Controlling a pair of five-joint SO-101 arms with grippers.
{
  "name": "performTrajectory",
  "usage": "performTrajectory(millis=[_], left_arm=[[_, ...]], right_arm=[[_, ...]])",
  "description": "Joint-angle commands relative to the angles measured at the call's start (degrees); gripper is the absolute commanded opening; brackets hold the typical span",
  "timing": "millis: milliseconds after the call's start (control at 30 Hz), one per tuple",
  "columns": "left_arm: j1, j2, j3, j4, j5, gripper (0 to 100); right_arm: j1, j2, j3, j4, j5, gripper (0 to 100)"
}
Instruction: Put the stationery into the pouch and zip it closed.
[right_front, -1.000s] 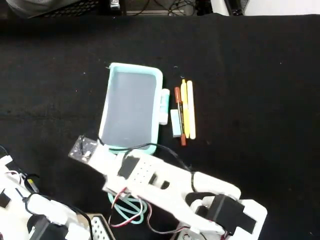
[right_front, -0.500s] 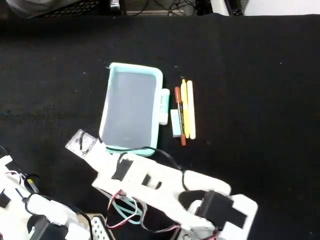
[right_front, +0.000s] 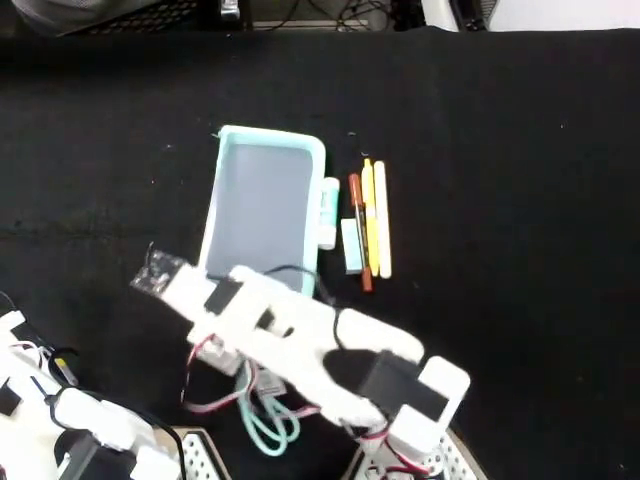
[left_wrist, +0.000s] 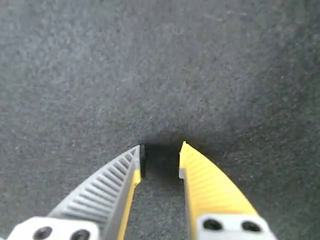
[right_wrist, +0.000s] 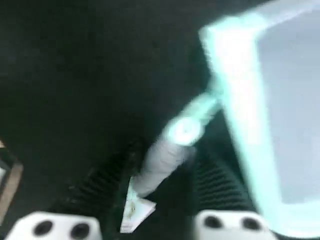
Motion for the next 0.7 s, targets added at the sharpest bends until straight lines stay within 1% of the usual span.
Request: performTrajectory(millis=[0, 167, 300, 433, 500, 567, 667], left_arm=[[1.54, 0.7, 1.54, -0.88, -0.35, 15], [1.54, 0.7, 1.54, -0.88, -0.35, 15], [1.54, 0.7, 1.54, -0.88, -0.35, 15], [1.54, 0.7, 1.54, -0.88, -0.44, 15], [1.54, 0.7, 1.54, -0.88, -0.44, 15], [1.54, 0.7, 1.54, -0.88, -0.44, 15], [1.54, 0.7, 1.54, -0.88, -0.44, 15]], right_arm=[[3.96, 0.31, 2.51, 5.1, 5.89, 1.3], [5.27, -9.98, 13.41, 2.73, 6.68, 1.2], [5.27, -24.75, 26.51, -3.43, 6.68, 1.2], [5.27, -39.43, 38.64, -13.54, 6.59, 1.5], [5.27, -45.41, 41.71, -14.68, 6.59, 2.2], [5.27, -49.8, 42.77, -13.19, 6.15, 7.9], [5.27, -53.49, 42.33, -10.2, 6.07, 20.3]])
